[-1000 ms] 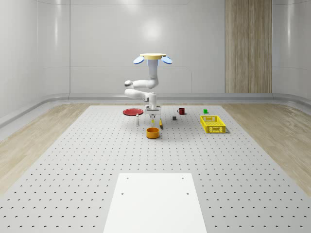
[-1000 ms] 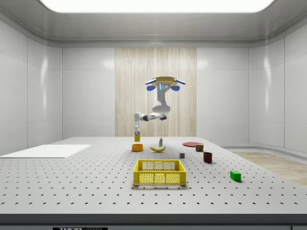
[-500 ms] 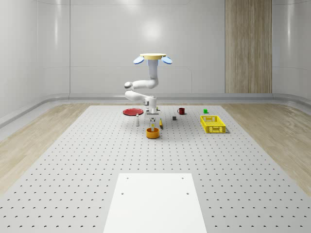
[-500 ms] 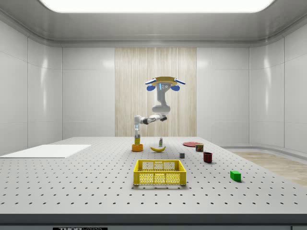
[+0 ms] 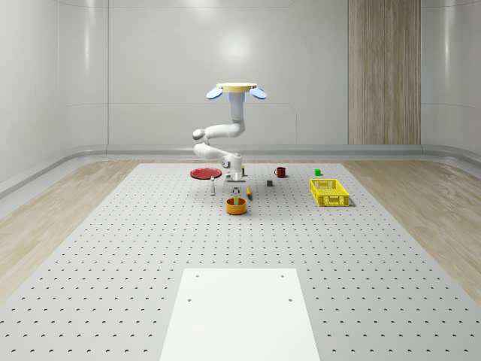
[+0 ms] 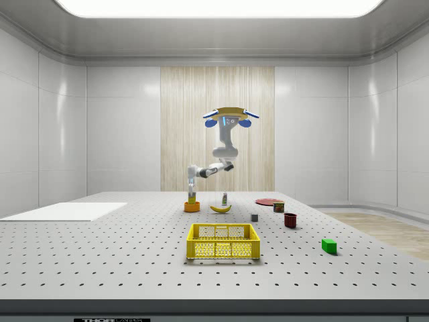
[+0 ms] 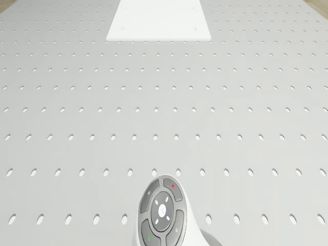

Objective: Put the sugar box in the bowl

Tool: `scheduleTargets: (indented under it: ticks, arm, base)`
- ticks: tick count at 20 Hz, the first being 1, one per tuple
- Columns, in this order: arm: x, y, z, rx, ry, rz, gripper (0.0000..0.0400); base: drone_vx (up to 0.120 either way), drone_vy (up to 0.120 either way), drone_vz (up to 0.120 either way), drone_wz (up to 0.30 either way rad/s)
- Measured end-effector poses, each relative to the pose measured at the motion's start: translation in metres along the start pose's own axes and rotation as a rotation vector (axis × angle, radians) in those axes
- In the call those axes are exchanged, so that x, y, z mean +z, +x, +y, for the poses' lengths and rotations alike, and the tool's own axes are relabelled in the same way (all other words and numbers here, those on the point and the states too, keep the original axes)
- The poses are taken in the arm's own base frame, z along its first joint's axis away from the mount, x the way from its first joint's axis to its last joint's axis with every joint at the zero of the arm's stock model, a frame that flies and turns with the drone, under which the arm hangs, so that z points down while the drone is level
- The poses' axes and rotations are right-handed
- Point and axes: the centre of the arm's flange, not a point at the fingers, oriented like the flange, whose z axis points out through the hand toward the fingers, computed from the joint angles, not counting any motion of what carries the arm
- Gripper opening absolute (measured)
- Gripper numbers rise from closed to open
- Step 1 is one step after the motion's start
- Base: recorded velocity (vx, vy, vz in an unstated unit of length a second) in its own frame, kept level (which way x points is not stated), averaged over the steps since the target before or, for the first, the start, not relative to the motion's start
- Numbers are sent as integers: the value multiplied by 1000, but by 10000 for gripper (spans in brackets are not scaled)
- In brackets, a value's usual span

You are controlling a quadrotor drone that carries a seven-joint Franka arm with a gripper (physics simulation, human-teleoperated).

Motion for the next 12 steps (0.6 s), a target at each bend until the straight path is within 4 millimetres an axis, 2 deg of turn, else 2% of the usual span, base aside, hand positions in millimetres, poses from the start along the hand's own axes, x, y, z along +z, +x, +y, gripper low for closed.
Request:
scheduleTargets:
  ticks: [2,5,8,12]
  arm:
    - [2,0,0,1,1,-3,288]
    - [-3,0,0,3,2,-5,347]
    - [-13,0,0,4,3,-7,375]
    - [-22,0,0,4,4,-8,391]
  base:
    - [0,0,0,0]
    - [0,0,0,0]
    - [0,0,0,0]
    - [0,0,0,0]
